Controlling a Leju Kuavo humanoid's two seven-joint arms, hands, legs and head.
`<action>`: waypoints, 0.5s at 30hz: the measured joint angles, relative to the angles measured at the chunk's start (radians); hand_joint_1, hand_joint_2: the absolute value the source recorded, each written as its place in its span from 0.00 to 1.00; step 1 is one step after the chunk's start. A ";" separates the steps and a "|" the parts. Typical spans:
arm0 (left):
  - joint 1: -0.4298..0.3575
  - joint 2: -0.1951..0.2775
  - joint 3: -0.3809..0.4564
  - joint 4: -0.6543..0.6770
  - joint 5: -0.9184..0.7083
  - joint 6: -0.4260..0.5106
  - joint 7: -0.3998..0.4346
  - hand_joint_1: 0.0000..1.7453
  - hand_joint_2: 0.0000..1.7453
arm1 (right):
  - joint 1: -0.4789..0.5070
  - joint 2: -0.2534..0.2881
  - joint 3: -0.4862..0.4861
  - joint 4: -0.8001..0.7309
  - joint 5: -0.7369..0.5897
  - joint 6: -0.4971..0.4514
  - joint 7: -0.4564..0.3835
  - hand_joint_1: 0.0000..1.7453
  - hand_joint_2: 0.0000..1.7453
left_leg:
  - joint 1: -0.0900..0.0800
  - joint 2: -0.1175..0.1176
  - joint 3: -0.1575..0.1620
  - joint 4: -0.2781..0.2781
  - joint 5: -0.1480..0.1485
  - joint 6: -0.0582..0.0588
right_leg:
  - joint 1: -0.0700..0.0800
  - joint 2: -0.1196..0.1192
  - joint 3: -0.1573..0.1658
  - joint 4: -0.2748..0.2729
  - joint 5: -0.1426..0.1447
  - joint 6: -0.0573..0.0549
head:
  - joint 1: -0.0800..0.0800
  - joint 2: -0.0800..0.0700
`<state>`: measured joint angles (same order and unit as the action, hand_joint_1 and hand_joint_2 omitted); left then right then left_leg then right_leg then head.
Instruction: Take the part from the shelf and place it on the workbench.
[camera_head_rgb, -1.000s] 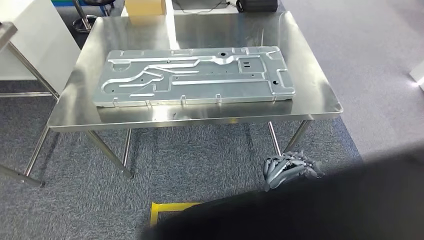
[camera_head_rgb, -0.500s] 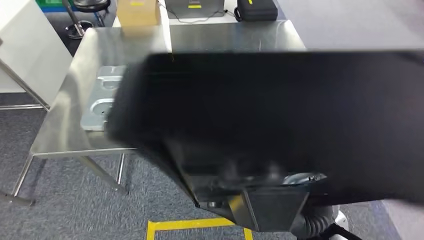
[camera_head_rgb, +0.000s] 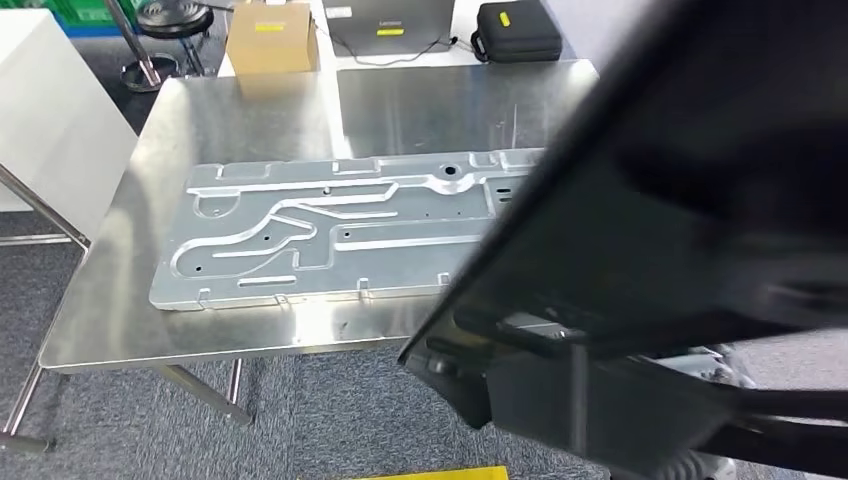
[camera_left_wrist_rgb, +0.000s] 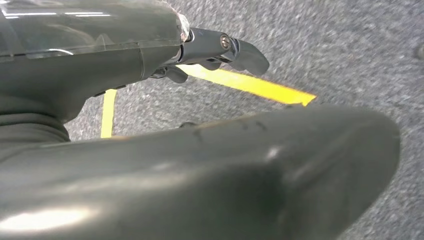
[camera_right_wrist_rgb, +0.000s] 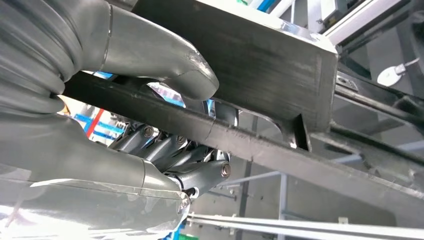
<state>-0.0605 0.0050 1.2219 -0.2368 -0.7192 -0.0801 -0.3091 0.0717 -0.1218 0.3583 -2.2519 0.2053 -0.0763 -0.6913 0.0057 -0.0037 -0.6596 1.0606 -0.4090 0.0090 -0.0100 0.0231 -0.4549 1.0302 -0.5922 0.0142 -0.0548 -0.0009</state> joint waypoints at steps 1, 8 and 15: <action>-0.003 0.000 0.000 0.000 -0.001 0.000 -0.001 0.00 0.00 | -0.001 -0.004 0.003 -0.006 -0.002 -0.005 0.000 0.99 1.00 | 0.001 0.000 0.004 -0.004 -0.002 0.006 | -0.001 -0.005 -0.009 0.021 -0.014 0.005 | 0.001 0.000; -0.020 0.007 0.000 -0.002 -0.036 -0.022 -0.004 0.00 0.00 | -0.257 -0.039 -0.119 0.208 -0.093 0.083 0.004 0.99 1.00 | -0.003 0.011 0.030 -0.010 -0.023 0.020 | -0.003 -0.017 -0.188 0.217 0.002 0.010 | 0.003 0.000; -0.024 0.009 0.000 -0.001 -0.039 -0.034 -0.008 0.00 0.00 | -0.490 -0.044 -0.294 0.502 0.014 0.075 0.056 0.99 1.00 | -0.004 0.001 0.038 -0.016 -0.025 -0.007 | 0.010 -0.019 -0.121 0.000 0.118 -0.025 | 0.004 0.000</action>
<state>-0.0840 0.0141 1.2217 -0.2380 -0.7587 -0.1141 -0.3174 -0.4181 -0.1655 0.0648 -1.7497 0.2191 -0.0014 -0.6355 0.0014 -0.0030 -0.6218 1.0450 -0.4336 0.0015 -0.0001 0.0038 -0.5754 1.0304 -0.4742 -0.0106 -0.0505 -0.0008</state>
